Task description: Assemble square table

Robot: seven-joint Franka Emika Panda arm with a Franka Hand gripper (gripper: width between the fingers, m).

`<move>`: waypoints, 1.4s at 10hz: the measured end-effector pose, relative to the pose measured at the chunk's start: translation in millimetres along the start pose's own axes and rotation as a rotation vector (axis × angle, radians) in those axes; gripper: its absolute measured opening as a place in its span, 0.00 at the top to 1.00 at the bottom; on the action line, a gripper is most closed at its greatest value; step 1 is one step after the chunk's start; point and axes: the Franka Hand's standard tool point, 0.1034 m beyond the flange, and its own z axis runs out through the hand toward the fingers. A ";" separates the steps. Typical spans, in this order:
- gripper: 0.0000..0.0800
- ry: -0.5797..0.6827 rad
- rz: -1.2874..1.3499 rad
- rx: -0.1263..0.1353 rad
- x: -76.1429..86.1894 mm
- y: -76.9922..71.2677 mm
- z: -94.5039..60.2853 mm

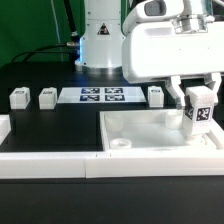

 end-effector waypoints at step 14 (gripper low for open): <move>0.19 0.078 0.008 -0.013 4.0 -9.7 6.4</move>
Offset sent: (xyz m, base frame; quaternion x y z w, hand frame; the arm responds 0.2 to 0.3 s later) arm 0.0000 0.0000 0.0000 0.0000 0.0000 0.0000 1.0000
